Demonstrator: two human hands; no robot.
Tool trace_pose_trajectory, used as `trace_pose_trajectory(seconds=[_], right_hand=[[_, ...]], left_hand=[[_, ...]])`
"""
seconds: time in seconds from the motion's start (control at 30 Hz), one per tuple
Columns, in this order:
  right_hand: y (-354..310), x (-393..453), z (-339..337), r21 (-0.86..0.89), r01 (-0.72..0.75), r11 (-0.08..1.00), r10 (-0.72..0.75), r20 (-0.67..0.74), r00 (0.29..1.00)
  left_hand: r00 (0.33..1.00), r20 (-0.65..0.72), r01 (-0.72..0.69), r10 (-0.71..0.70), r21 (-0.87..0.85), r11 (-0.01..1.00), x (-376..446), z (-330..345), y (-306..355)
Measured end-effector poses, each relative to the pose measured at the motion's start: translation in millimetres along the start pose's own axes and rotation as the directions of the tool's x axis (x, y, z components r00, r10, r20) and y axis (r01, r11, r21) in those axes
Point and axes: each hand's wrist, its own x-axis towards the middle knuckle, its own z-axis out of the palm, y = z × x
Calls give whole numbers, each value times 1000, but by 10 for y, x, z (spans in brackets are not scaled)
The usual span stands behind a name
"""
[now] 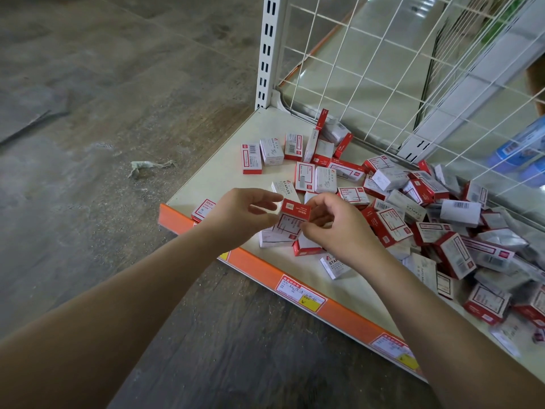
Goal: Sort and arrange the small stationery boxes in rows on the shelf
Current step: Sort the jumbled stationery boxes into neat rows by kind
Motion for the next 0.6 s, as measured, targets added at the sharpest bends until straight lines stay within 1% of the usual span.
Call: trace_pose_trajectory(seconds=[0.13, 0.23, 0.33, 0.4, 0.5, 0.6], right_hand=[[-7, 7, 2, -12, 25, 1000, -25, 0, 1000], [-15, 1, 0, -2, 31, 1000, -31, 5, 999], [-3, 0, 24, 17, 2, 1000, -2, 21, 1000], [13, -22, 70, -2, -31, 1000, 32, 53, 998], [42, -66, 159, -75, -39, 996, 47, 95, 994], [46, -69, 215, -100, -65, 993, 75, 94, 993]], left_hand=[[999, -7, -48, 49, 130, 990, 0, -3, 5], [997, -19, -77, 81, 152, 985, -1, -12, 7], [996, -27, -73, 80, 189, 979, -1, -7, -4], [995, -53, -65, 79, 229, 971, 2, 8, -21], [994, -89, -38, 59, 229, 973, 5, 25, -34], [992, -124, 1, 22, 180, 984, 15, 44, -28]])
